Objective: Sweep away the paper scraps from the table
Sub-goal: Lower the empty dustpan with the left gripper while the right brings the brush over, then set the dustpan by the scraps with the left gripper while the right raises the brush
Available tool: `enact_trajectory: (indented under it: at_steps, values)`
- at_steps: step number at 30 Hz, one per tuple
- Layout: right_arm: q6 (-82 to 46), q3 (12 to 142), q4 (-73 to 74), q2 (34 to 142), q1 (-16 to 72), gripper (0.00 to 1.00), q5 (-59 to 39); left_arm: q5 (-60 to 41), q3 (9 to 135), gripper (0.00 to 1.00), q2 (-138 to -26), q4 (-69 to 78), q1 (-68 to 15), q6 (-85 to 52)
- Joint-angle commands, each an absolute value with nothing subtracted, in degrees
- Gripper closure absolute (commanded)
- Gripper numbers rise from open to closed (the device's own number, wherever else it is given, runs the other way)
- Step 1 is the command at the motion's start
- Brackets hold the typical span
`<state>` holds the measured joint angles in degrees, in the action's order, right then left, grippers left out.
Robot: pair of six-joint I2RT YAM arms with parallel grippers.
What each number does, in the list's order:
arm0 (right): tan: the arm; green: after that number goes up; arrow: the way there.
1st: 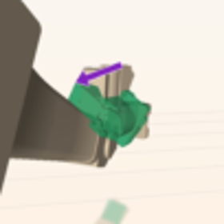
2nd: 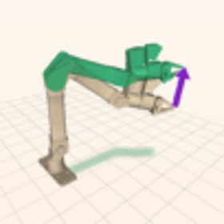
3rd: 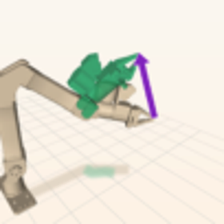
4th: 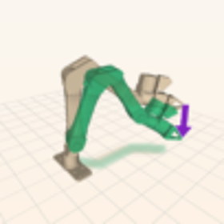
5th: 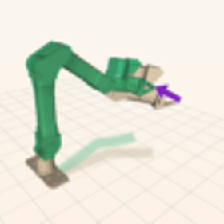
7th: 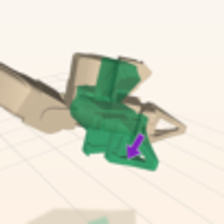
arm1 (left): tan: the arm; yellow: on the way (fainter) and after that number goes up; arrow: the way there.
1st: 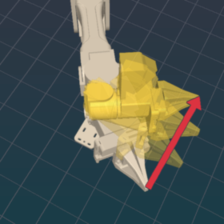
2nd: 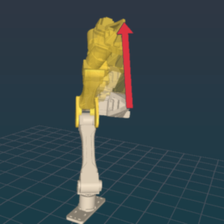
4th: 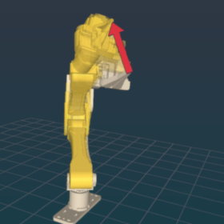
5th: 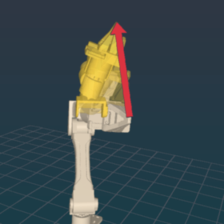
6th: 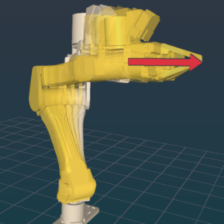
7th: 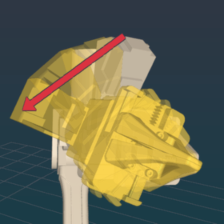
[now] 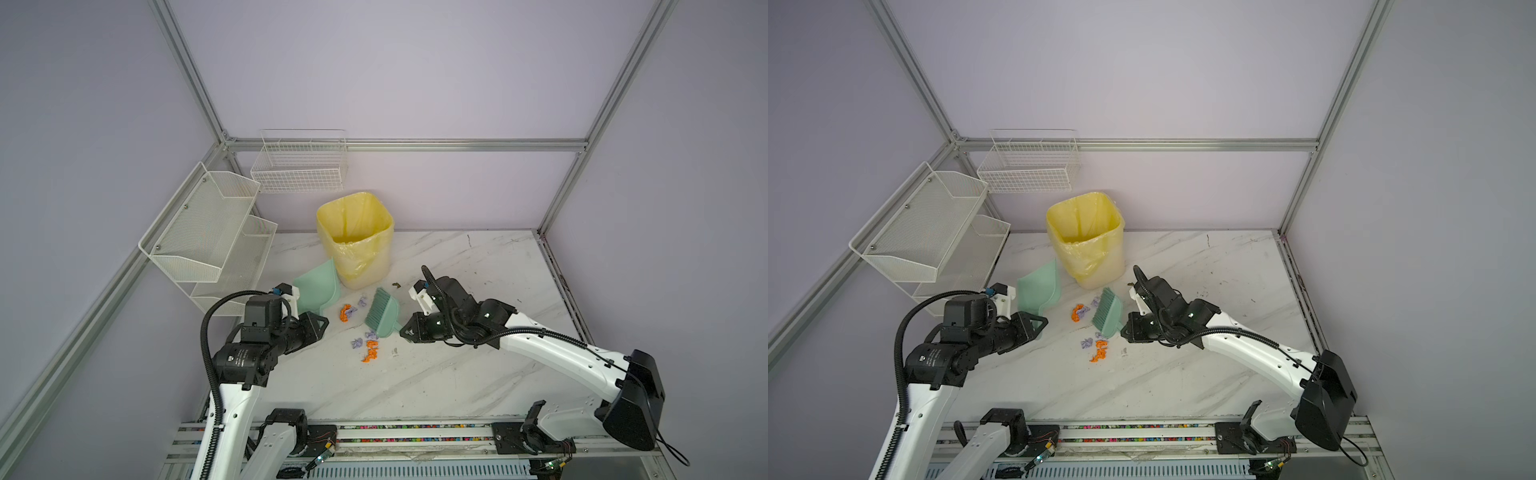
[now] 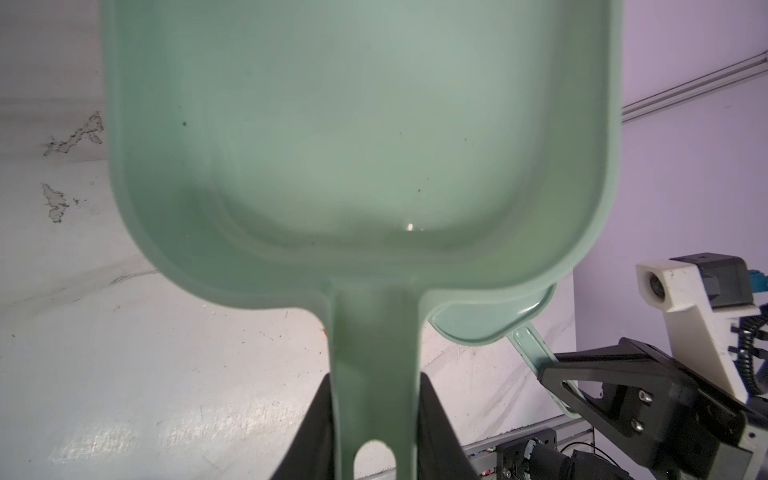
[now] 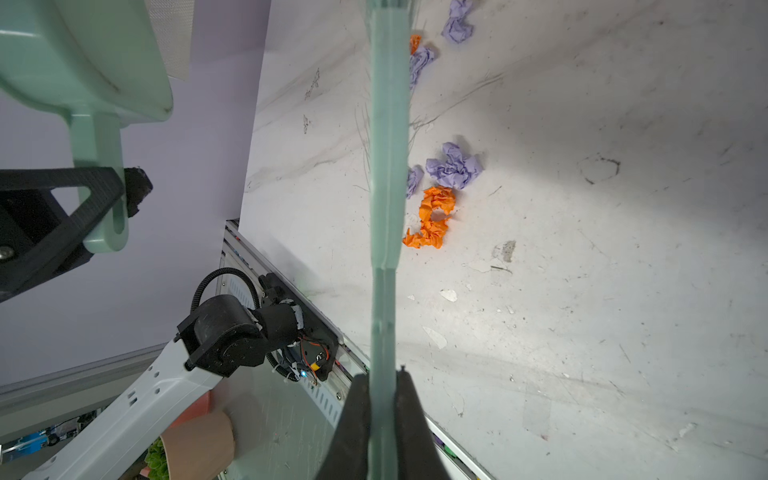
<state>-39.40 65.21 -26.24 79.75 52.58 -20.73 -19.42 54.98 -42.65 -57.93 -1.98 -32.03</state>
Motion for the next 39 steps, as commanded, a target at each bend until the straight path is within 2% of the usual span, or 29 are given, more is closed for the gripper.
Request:
enact_trajectory:
  at_steps: [1,15,22,31,39]
  values:
    - [-41.91,65.54,-23.5,81.72,54.97,1.0,-17.84,-16.08,51.25,0.86,-41.62,-56.53,-2.06,-30.23]
    - [-48.21,65.56,-17.18,89.15,62.59,1.0,-19.38,-13.23,49.34,0.86,-44.86,-55.63,-2.09,-31.55]
    - [-49.12,70.26,-18.7,95.8,63.98,1.0,-21.2,-13.47,49.32,0.86,-44.74,-55.63,-2.08,-31.54]
    - [-48.4,73.48,-26.25,100.28,62.23,1.0,-19.37,-15.18,49.38,0.86,-45.32,-55.55,-2.1,-31.03]
    - [-45.33,68.44,-28.93,96.69,55.58,1.0,-19.96,-16.72,48.56,0.87,-45.02,-54.77,-3.91,-32.78]
